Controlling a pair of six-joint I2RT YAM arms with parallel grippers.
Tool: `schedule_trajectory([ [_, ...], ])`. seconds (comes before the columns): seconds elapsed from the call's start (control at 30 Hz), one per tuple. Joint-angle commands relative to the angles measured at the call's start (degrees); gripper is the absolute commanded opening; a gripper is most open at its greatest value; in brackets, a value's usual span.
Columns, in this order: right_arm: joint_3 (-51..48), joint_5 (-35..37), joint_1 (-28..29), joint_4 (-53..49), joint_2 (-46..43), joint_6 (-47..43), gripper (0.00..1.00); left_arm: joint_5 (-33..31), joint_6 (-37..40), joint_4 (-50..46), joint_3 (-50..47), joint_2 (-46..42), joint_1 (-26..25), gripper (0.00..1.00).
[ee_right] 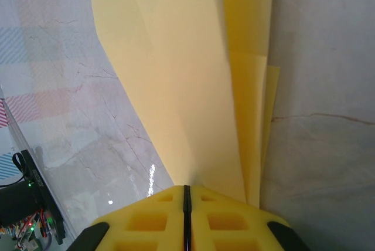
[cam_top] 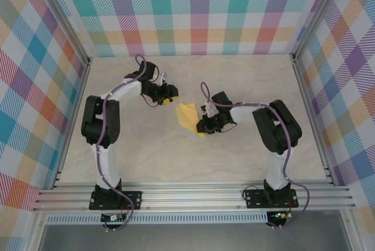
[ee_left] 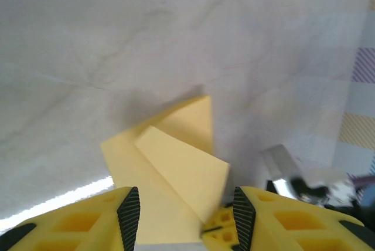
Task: Fold a paper plane with a square sheet of paper (fold left side to right side)
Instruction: Fourth fold the wing at the center of the table.
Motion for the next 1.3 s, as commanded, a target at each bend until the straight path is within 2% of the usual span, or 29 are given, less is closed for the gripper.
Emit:
schedule_trajectory([
  [0.0, -2.0, 4.9, -0.3, -9.3, 2.9, -0.1, 0.08, 4.1, -0.7, 3.8, -2.7, -1.8, -3.9, 0.46],
  [0.13, -2.2, 4.9, -0.2, -9.2, 3.0, 0.2, 0.08, 5.5, -0.9, 4.7, -1.9, 0.8, -7.8, 0.44],
  [0.23, -2.2, 5.0, -0.3, -9.2, 3.0, 0.3, 0.08, 5.1, -0.6, 3.3, 0.5, 4.7, -8.6, 0.42],
  [0.4, -2.1, 5.2, -0.3, -9.2, 3.0, 0.4, 0.08, 3.4, 0.6, 1.5, 3.1, 8.4, -8.6, 0.42],
  [0.7, -3.9, 5.6, -0.3, -9.7, 0.6, 0.0, 0.09, -3.4, 1.8, -0.4, 5.3, 14.5, -6.9, 0.42],
  [0.83, -6.4, 5.3, -0.4, -10.0, -3.0, 0.5, 0.09, -3.5, 1.6, 0.5, 3.7, 14.8, -6.6, 0.42],
  [0.97, -4.0, 4.7, -0.5, -12.5, -8.8, 1.8, 0.09, -2.5, 1.2, 2.0, 1.4, 14.3, -6.8, 0.41],
  [1.1, 1.0, 4.6, -0.4, -11.5, -10.7, 6.4, 0.09, -2.2, 0.9, 2.9, 0.3, 14.0, -7.3, 0.42],
  [1.27, 5.0, 4.3, 0.9, -2.4, -4.1, 16.4, 0.08, -2.0, 0.5, 3.6, 0.2, 14.4, -7.9, 0.41],
])
